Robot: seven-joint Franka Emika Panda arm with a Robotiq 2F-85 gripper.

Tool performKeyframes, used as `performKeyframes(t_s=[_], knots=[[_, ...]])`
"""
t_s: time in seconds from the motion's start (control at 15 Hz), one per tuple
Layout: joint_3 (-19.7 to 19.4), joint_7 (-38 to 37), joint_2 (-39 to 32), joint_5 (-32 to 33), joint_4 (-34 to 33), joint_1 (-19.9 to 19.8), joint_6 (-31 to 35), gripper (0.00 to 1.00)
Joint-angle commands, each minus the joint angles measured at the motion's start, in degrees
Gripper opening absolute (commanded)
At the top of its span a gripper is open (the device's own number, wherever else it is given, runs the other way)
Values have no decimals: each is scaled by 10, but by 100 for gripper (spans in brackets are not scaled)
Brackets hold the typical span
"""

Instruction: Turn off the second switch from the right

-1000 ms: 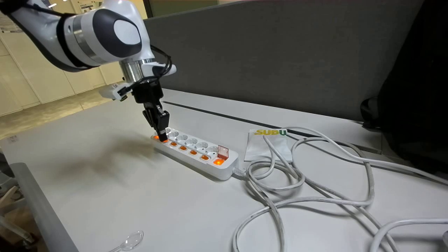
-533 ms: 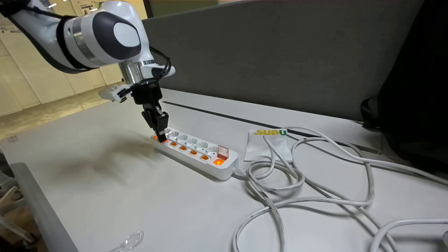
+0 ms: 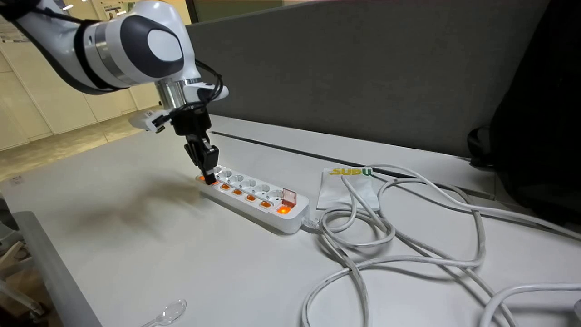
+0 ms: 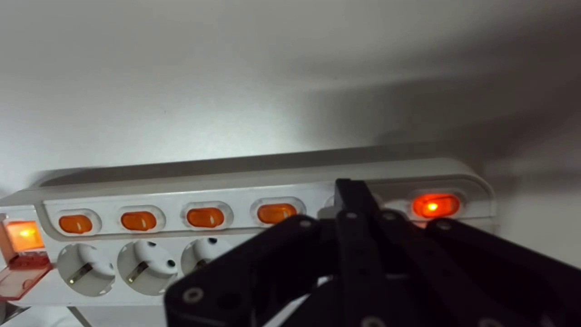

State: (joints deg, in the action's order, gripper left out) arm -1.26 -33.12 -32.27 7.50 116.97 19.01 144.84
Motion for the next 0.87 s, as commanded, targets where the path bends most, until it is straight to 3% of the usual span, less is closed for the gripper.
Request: performKeyframes(t_s=[0.0, 0.8], knots=[[5, 13, -16, -23, -11, -10, 3, 0], [39, 94, -29, -146, -15, -69, -9, 0]])
